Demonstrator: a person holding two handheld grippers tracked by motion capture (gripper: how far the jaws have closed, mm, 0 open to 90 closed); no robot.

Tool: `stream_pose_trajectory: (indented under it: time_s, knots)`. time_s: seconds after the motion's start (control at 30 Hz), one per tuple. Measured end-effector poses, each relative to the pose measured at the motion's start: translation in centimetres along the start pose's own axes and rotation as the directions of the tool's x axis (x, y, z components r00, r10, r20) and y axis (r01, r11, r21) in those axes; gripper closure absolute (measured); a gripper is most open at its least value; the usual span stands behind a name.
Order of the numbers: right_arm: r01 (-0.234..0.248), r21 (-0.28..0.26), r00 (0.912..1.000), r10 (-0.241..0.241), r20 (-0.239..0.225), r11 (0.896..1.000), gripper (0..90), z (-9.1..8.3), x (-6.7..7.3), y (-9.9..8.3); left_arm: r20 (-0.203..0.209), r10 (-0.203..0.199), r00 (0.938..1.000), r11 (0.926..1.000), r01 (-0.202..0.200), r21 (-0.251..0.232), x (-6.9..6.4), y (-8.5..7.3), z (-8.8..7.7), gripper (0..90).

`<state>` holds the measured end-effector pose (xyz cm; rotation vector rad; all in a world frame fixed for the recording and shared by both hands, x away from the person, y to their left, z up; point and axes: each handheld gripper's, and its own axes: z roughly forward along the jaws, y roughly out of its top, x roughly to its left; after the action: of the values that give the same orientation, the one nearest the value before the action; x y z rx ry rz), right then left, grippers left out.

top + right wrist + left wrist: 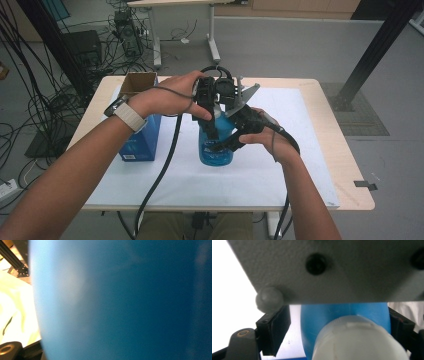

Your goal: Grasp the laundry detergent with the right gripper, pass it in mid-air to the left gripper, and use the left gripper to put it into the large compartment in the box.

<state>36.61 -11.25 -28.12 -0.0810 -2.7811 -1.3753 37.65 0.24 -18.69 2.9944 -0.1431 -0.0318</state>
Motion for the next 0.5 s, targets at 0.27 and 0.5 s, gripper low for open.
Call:
stream_pose_trajectory:
  time_s: [0.27, 0.5]
  knots:
    - [-0.014, 0.006, 0.9999, 0.014, -0.009, 1.000, 43.3, -0.06, 0.09, 0.08, 0.012, -0.002, 0.9999, 1.0000, 0.002, 0.000, -0.06, 0.05, 0.02, 23.3]
    - [-0.004, 0.002, 1.0000, 0.004, 0.002, 1.000, 43.4, 0.13, 0.03, 0.16, 0.018, 0.001, 0.9998, 1.0000, -0.001, 0.003, -0.15, -0.01, 0.04, 25.6]
